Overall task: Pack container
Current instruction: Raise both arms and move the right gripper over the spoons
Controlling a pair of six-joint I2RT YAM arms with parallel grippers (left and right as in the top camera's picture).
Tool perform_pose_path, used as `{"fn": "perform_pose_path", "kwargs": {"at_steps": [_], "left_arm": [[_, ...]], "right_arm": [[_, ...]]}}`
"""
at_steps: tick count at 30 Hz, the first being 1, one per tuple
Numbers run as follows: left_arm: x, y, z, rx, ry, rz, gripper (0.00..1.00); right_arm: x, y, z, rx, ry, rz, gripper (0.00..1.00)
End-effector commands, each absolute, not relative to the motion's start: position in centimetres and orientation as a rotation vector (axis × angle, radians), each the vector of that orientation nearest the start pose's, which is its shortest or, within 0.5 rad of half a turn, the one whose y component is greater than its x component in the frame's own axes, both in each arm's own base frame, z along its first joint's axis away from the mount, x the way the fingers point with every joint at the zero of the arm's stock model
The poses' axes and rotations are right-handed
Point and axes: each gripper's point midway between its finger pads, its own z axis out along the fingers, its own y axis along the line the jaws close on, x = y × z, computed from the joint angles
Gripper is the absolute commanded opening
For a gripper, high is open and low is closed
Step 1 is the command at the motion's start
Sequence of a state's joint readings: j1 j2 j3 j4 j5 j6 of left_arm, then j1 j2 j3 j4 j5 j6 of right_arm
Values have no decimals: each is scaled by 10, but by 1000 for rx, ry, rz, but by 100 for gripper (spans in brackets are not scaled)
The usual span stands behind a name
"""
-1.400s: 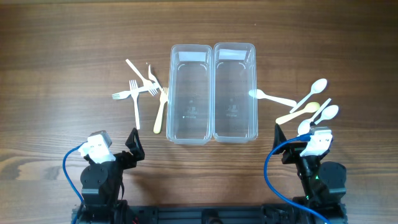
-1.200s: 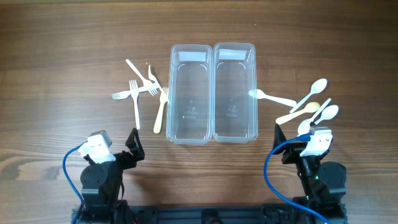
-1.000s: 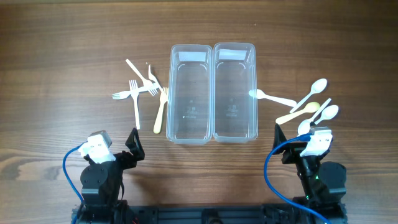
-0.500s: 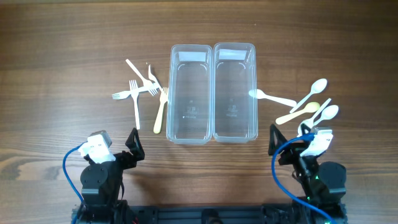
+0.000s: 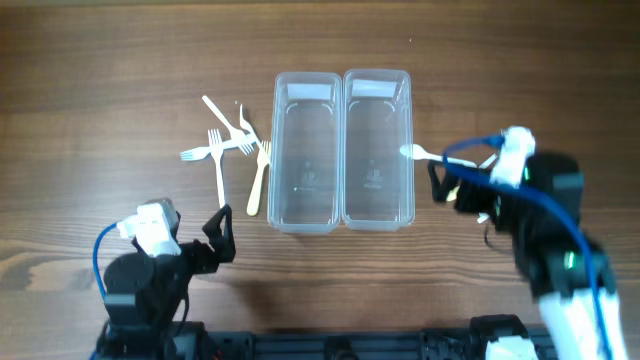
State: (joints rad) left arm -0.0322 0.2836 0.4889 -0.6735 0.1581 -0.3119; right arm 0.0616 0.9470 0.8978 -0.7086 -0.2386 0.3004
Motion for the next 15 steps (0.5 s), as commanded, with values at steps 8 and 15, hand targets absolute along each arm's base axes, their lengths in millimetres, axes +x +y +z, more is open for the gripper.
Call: {"fn": "perform_pose_path", "kwargs": {"at_steps": [8,15], "left_arm": [[266,-22,150,-303,2535,-231,100],[269,0,123,-364,2626,-46,100]], "right_arm": [[348,-18,196,422,2582,245,100],[325,-62,131,763,2731,256,99]]}}
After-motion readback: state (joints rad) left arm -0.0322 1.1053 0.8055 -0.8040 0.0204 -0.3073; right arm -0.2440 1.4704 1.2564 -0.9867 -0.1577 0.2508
